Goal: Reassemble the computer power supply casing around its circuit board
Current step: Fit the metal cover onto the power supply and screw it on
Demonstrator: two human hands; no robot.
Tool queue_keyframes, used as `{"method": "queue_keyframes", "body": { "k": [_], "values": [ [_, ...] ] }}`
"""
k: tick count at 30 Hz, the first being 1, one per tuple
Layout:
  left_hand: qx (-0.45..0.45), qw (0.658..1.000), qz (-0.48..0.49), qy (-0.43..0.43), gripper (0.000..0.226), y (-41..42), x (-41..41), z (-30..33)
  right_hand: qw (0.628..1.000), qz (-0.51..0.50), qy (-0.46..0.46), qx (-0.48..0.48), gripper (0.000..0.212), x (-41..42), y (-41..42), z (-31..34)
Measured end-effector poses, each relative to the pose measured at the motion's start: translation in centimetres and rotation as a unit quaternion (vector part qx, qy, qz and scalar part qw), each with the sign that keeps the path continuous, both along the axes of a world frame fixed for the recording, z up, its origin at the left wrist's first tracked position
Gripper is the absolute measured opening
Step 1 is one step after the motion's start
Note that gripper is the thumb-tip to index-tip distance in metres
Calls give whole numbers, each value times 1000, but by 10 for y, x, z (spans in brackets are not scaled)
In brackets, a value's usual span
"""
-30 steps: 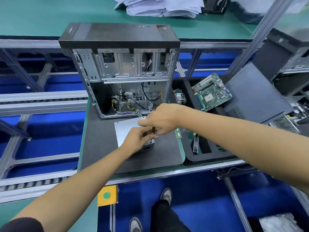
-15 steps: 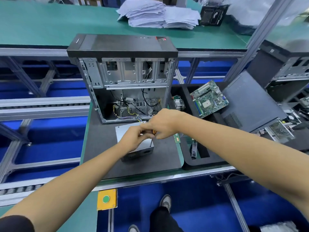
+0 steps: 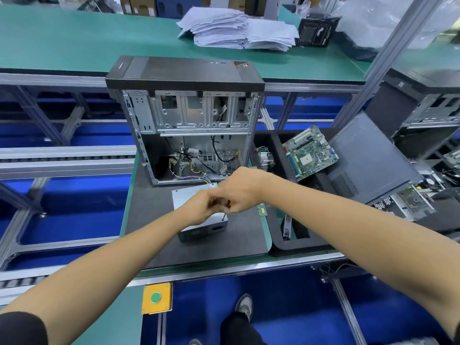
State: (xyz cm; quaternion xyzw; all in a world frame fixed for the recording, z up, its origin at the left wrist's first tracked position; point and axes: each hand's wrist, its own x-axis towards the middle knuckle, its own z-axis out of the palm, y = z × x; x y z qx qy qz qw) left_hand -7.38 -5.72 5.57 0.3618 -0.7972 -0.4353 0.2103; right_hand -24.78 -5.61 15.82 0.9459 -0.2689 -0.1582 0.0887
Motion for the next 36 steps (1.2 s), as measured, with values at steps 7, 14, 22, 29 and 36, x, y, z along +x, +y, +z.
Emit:
{"method": "queue_keyframes", "body": {
  "k": [7, 14, 22, 29, 36],
  "values": [
    [31, 999, 35, -21, 32, 1, -2, 2, 998, -15, 34, 41, 19, 1, -1, 3],
    [44, 997, 59, 31, 20, 1, 0, 1, 997, -50, 10, 57, 21, 8, 0, 3],
    [40, 998, 33, -25, 2, 1, 10, 0, 986, -142, -34, 77, 26, 20, 3, -7],
    [-1, 996, -2, -90, 17, 4, 12, -1, 994, -99, -44, 6, 28, 17, 16, -7],
    [66, 997, 28, -41, 28, 8, 15, 0, 982, -161, -64, 71, 26, 23, 24, -7]
  ]
}}
